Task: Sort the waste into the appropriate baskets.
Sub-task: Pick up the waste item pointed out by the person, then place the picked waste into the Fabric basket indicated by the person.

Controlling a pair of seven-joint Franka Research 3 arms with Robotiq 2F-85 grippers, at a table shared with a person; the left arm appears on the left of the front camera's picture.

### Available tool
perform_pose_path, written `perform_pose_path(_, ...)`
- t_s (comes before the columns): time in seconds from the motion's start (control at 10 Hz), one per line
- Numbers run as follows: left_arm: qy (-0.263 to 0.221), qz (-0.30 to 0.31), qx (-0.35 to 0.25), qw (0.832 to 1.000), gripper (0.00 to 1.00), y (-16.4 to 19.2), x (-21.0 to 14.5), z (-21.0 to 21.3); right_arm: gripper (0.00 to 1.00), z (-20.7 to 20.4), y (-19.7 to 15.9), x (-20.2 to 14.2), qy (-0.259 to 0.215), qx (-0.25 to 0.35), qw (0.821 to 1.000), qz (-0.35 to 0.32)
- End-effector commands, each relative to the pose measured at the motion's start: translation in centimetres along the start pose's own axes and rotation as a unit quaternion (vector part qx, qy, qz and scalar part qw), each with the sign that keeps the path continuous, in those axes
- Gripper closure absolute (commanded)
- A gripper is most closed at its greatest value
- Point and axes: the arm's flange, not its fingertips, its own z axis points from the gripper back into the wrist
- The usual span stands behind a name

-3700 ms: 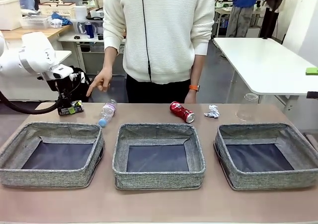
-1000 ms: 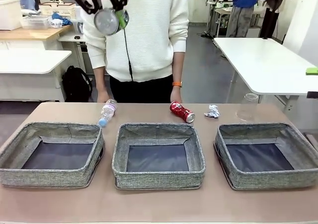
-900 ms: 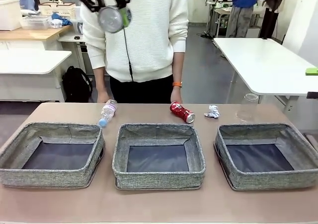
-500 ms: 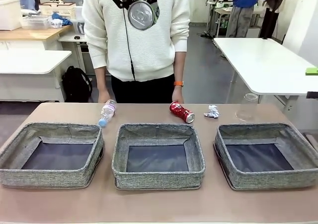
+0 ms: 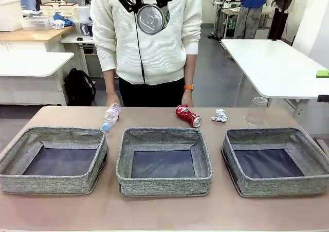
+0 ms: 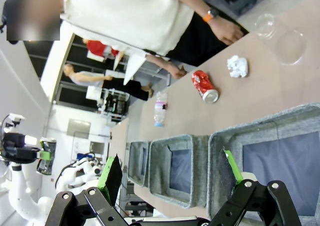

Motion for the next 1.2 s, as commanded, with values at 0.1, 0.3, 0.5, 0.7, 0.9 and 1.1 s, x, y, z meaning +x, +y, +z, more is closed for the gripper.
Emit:
perform_pose_path(0.1,-0.005,0.002,0.000,1.000,0.67,0.20,-0.13,0.41,0.00,-0.24,-0.11,0.29,-0.008,0.012,1.000,0.012)
perform_pose_path(0.3,-0.005,0.002,0.000,1.000,0.67,0.20,-0.13,0.41,0.00,-0.24,-0.11,0.29,-0.008,0.012,1.000,0.012)
perform_pose_path(0.5,-0.005,0.002,0.000,1.000,0.67,0.20,-0.13,0.41,0.00,-0.24,-0.11,0.29,-0.008,0.012,1.000,0.012)
perform_pose_path(0.7,-0.005,0.002,0.000,1.000,0.67,0.20,-0.13,0.41,0.00,-0.24,-0.11,0.29,-0.008,0.012,1.000,0.012)
perform_pose_path(0.9,-0.005,0.002,0.000,1.000,0.67,0.20,-0.13,0.41,0.00,-0.24,-0.11,0.29,-0.008,0.012,1.000,0.012)
perform_pose_path(1.1,-0.005,0.002,0.000,1.000,0.67,0.20,-0.13,0.41,0.00,-0.24,-0.11,0.29,-0.008,0.012,1.000,0.012)
